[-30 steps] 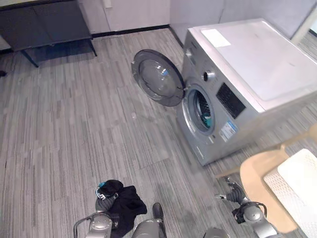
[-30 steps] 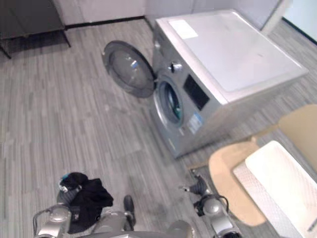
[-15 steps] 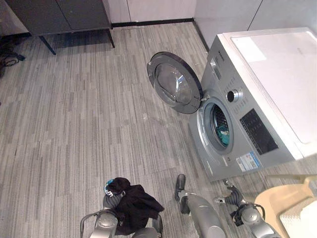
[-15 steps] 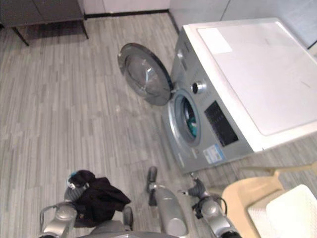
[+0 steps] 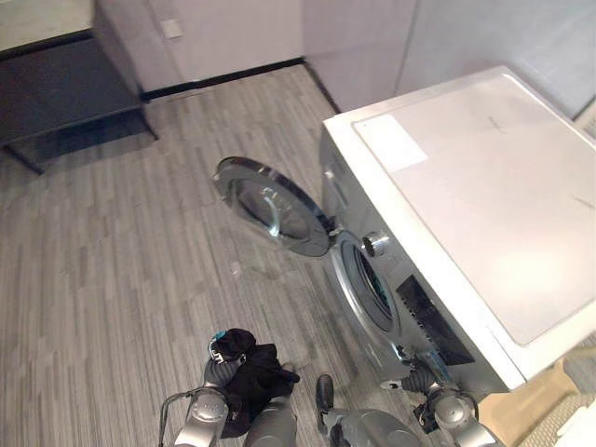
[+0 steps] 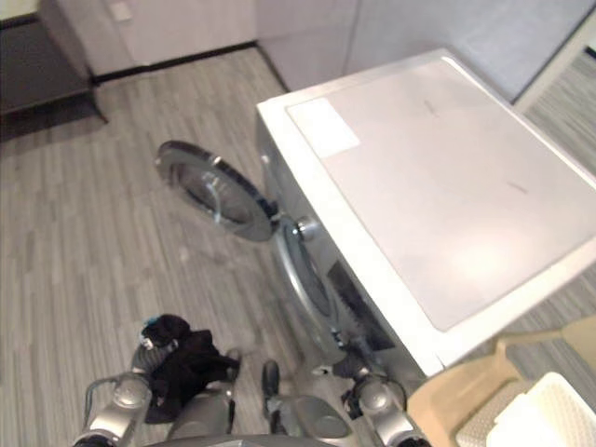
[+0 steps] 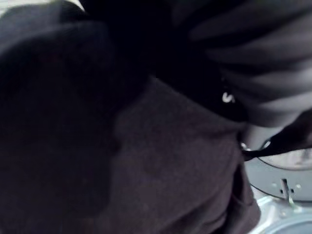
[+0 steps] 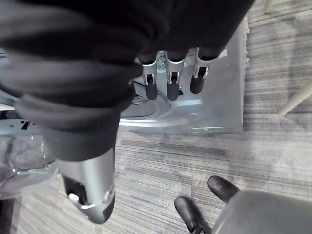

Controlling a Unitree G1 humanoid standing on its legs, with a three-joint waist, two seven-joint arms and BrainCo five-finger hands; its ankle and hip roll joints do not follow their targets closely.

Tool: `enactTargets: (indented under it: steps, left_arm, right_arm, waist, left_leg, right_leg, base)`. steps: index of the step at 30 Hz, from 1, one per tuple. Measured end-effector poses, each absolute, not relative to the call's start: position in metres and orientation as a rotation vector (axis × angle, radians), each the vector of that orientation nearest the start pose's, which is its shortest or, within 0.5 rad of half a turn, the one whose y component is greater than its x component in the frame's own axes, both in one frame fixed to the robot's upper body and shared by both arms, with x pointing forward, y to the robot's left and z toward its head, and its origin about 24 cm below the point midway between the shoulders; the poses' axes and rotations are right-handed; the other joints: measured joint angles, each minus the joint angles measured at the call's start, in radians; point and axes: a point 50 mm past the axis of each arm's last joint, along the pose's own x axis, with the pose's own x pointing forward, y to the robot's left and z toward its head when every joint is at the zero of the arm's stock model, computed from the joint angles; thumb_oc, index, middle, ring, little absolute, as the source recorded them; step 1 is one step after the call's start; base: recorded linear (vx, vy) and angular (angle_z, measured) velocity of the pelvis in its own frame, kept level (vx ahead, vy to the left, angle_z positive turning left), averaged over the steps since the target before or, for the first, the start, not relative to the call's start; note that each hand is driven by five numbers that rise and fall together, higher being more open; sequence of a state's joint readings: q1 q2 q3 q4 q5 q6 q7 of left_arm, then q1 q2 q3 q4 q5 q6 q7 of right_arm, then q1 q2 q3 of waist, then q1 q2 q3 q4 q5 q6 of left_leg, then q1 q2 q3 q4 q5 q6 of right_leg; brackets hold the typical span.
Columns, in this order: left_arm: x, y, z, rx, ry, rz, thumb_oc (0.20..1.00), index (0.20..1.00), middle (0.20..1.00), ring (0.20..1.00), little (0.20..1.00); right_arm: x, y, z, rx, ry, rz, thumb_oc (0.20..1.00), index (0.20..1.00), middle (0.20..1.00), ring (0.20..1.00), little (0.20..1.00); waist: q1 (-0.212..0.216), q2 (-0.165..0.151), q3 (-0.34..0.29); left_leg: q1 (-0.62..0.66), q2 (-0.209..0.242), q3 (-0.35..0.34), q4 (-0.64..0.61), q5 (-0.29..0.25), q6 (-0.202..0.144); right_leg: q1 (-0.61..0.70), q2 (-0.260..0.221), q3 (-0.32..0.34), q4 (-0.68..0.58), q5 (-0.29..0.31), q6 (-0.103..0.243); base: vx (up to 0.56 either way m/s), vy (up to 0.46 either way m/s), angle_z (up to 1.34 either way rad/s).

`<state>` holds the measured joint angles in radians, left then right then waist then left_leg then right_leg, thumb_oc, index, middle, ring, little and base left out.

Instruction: Grab the laundry basket,head to the washer,open it,put in the laundry and shut it.

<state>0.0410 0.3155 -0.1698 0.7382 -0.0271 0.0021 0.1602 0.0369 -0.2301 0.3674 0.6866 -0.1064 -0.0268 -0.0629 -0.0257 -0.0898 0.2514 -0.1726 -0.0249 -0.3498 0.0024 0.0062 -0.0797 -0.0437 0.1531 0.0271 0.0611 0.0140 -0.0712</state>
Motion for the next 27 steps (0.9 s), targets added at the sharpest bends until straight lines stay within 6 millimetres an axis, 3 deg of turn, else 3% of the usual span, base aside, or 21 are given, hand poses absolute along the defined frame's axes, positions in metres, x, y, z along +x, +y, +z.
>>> enactTargets:
  steps: [3,4,6,7,8,9,10,12,13,14,15,16,17,18,19,20,21,24,25,26,27]
  left_arm:
    - [0.181,0.231,-0.104,0.404,0.743,0.094,0.200,0.200,0.200,0.200,0.200]
    - [0.185,0.229,-0.104,0.410,0.741,0.079,0.200,0.200,0.200,0.200,0.200]
    - [0.190,0.227,-0.102,0.415,0.731,0.068,0.200,0.200,0.200,0.200,0.200]
    - [0.187,0.227,-0.103,0.416,0.734,0.065,0.200,0.200,0.200,0.200,0.200]
    - [0.195,0.227,-0.099,0.422,0.715,0.065,0.200,0.200,0.200,0.200,0.200]
    - [0.199,0.227,-0.096,0.428,0.698,0.065,0.200,0.200,0.200,0.200,0.200]
    - [0.203,0.232,-0.089,0.439,0.659,0.077,0.200,0.200,0.200,0.200,0.200]
    - [0.216,0.232,-0.082,0.438,0.629,0.086,0.200,0.200,0.200,0.200,0.200]
    - [0.214,0.236,-0.080,0.434,0.624,0.106,0.200,0.200,0.200,0.200,0.200]
    - [0.209,0.243,-0.081,0.446,0.635,0.125,0.200,0.200,0.200,0.200,0.200]
    - [0.208,0.243,-0.082,0.446,0.637,0.124,0.200,0.200,0.200,0.200,0.200]
    - [0.209,0.242,-0.081,0.445,0.632,0.122,0.200,0.200,0.200,0.200,0.200]
    - [0.210,0.241,-0.080,0.438,0.618,0.125,0.200,0.200,0.200,0.200,0.200]
    - [0.205,0.244,-0.081,0.431,0.624,0.137,0.200,0.200,0.200,0.200,0.200]
    - [0.202,0.248,-0.081,0.431,0.632,0.150,0.200,0.200,0.200,0.200,0.200]
    - [0.196,0.249,-0.085,0.427,0.651,0.153,0.200,0.200,0.200,0.200,0.200]
    - [0.194,0.243,-0.088,0.412,0.665,0.146,0.200,0.200,0.200,0.200,0.200]
    - [0.197,0.238,-0.083,0.402,0.631,0.133,0.200,0.200,0.200,0.200,0.200]
    - [0.211,0.237,-0.070,0.405,0.557,0.135,0.200,0.200,0.200,0.200,0.200]
    - [0.222,0.236,-0.062,0.404,0.517,0.138,0.200,0.200,0.200,0.200,0.200]
    - [0.233,0.231,-0.056,0.402,0.485,0.133,0.200,0.200,0.200,0.200,0.200]
  right_arm:
    - [0.164,-0.166,-0.118,-0.452,0.740,0.248,1.000,1.000,1.000,1.000,1.000]
    - [0.161,-0.170,-0.121,-0.460,0.768,0.236,1.000,1.000,1.000,1.000,1.000]
    - [0.162,-0.176,-0.121,-0.458,0.781,0.207,1.000,1.000,1.000,1.000,1.000]
    - [0.166,-0.182,-0.119,-0.469,0.773,0.181,1.000,1.000,1.000,1.000,1.000]
    - [0.168,-0.185,-0.118,-0.479,0.767,0.163,1.000,1.000,1.000,1.000,1.000]
    - [0.173,-0.187,-0.116,-0.484,0.755,0.152,1.000,1.000,1.000,1.000,1.000]
    - [0.190,-0.188,-0.107,-0.489,0.711,0.136,1.000,1.000,1.000,1.000,1.000]
    - [0.200,-0.191,-0.101,-0.486,0.676,0.101,1.000,1.000,1.000,1.000,1.000]
    - [0.205,-0.188,-0.100,-0.487,0.670,0.099,1.000,1.000,1.000,1.000,1.000]
    - [0.210,-0.179,-0.095,-0.473,0.630,0.110,1.000,1.000,1.000,1.000,1.000]
    - [0.211,-0.178,-0.094,-0.467,0.622,0.110,1.000,1.000,1.000,1.000,1.000]
    - [0.210,-0.179,-0.095,-0.467,0.626,0.107,1.000,1.000,1.000,1.000,1.000]
    - [0.202,-0.182,-0.099,-0.466,0.649,0.101,1.000,1.000,1.000,1.000,1.000]
    - [0.199,-0.181,-0.102,-0.463,0.666,0.102,1.000,1.000,1.000,1.000,1.000]
    - [0.197,-0.179,-0.104,-0.457,0.678,0.105,1.000,1.000,1.000,1.000,1.000]
    - [0.199,-0.182,-0.101,-0.463,0.660,0.099,1.000,1.000,1.000,1.000,1.000]
    - [0.200,-0.190,-0.100,-0.481,0.662,0.086,1.000,1.000,1.000,1.000,1.000]
    - [0.191,-0.199,-0.104,-0.488,0.691,0.062,1.000,1.000,1.000,1.000,1.000]
    - [0.196,-0.203,-0.101,-0.492,0.682,0.034,1.000,1.000,1.000,1.000,1.000]
    - [0.203,-0.203,-0.098,-0.485,0.666,0.017,1.000,1.000,1.000,1.000,1.000]
    - [0.212,-0.206,-0.094,-0.492,0.651,0.000,1.000,1.000,1.000,1.000,1.000]
  waist:
    - [-0.021,0.004,-0.001]
    - [-0.046,0.005,-0.002]
    - [-0.056,0.007,-0.003]
    - [-0.053,0.039,-0.003]
    - [-0.067,0.039,-0.002]
    - [-0.068,0.038,-0.001]
    - [-0.027,0.028,-0.001]
    - [-0.051,0.023,0.003]
    - [-0.044,0.023,0.004]
    - [-0.021,0.029,0.004]
    - [-0.003,0.030,0.005]
    - [0.008,0.027,0.004]
    - [-0.002,0.028,0.003]
    - [0.017,0.020,0.001]
    - [0.032,-0.018,-0.005]
    - [0.036,-0.013,-0.001]
    - [0.025,0.002,0.009]
    - [0.009,0.019,0.006]
    - [0.034,-0.006,0.028]
    - [0.048,-0.020,0.047]
    - [0.067,-0.018,0.073]
  left_leg:
    - [-0.054,-0.016,0.033,0.078,0.015,0.025]
    - [-0.057,-0.028,0.079,0.088,0.027,0.048]
    - [-0.015,-0.022,0.134,0.047,0.061,0.097]
    - [0.030,0.017,0.175,-0.002,0.132,0.091]
    - [0.054,0.015,0.189,-0.006,0.106,0.080]
    - [0.054,0.022,0.239,-0.012,0.111,0.089]
    - [0.055,0.023,0.348,-0.023,0.096,0.112]
    - [0.064,0.006,0.436,-0.022,0.086,0.129]
    - [0.077,0.010,0.486,-0.019,0.077,0.140]
    - [0.100,0.021,0.556,-0.016,0.041,0.122]
    - [0.109,0.018,0.572,-0.014,0.030,0.119]
    - [0.115,0.016,0.590,-0.017,0.026,0.120]
    - [0.115,0.014,0.599,-0.020,0.014,0.126]
    - [0.121,0.025,0.645,-0.040,0.014,0.097]
    - [0.124,0.007,0.675,-0.032,-0.028,0.030]
    - [0.093,0.005,0.668,0.006,-0.029,0.059]
    - [0.076,0.020,0.651,0.035,-0.009,0.102]
    - [0.016,0.049,0.644,0.063,0.005,0.067]
    - [-0.075,0.068,0.650,0.161,0.009,0.073]
    - [-0.138,0.061,0.594,0.238,0.021,0.088]
    - [-0.184,0.056,0.503,0.289,0.023,0.088]
  right_leg:
    - [0.032,0.006,0.062,-0.018,0.000,-0.008]
    - [0.054,0.002,0.097,-0.023,0.000,-0.008]
    - [0.060,-0.008,0.153,-0.009,-0.004,-0.002]
    - [0.059,0.012,0.190,0.034,-0.047,0.046]
    - [0.042,0.004,0.198,0.063,-0.065,0.047]
    - [0.005,-0.001,0.205,0.108,-0.082,0.069]
    - [-0.079,-0.049,0.141,0.195,-0.121,0.095]
    - [-0.104,-0.162,0.019,0.201,-0.131,0.103]
    - [-0.112,-0.215,-0.091,0.216,-0.135,0.105]
    - [-0.111,-0.294,-0.229,0.236,-0.135,0.109]
    - [-0.113,-0.337,-0.301,0.265,-0.135,0.108]
    - [-0.113,-0.368,-0.328,0.288,-0.136,0.108]
    - [-0.115,-0.353,-0.304,0.336,-0.163,0.151]
    - [-0.126,-0.339,-0.307,0.364,-0.167,0.150]
    - [-0.132,-0.352,-0.340,0.343,-0.172,0.142]
    - [-0.118,-0.347,-0.377,0.303,-0.185,0.124]
    - [-0.103,-0.310,-0.369,0.277,-0.187,0.119]
    - [-0.147,-0.230,-0.251,0.241,-0.198,0.093]
    - [-0.246,-0.224,-0.230,0.309,-0.189,0.079]
    - [-0.293,-0.228,-0.210,0.339,-0.174,0.036]
    - [-0.326,-0.229,-0.206,0.354,-0.171,0.028]
  base:
    - [0.19,0.344,-0.81]
    - [0.17,0.449,-0.70]
    - [0.06,0.302,-1.03]
    - [-0.02,0.246,-1.34]
    - [-0.02,0.245,-1.32]
    - [-0.02,0.140,-1.79]
    - [-0.01,0.179,-1.86]
    - [-0.01,0.169,-1.41]
    - [-0.01,0.127,-1.60]
    - [0.01,0.180,-1.71]
    - [0.01,0.160,-1.51]
    - [0.08,0.087,-0.80]
    - [0.06,-0.032,-0.75]
    - [0.06,-0.069,-0.85]
    - [0.01,-0.123,-0.93]
    - [-0.08,-0.088,-0.74]
    - [-0.13,-0.106,-0.30]
    - [-0.27,-0.085,0.05]
    - [-0.38,-0.027,-0.36]
    - [-0.31,0.042,-0.64]
    - [-0.08,0.025,-0.47]
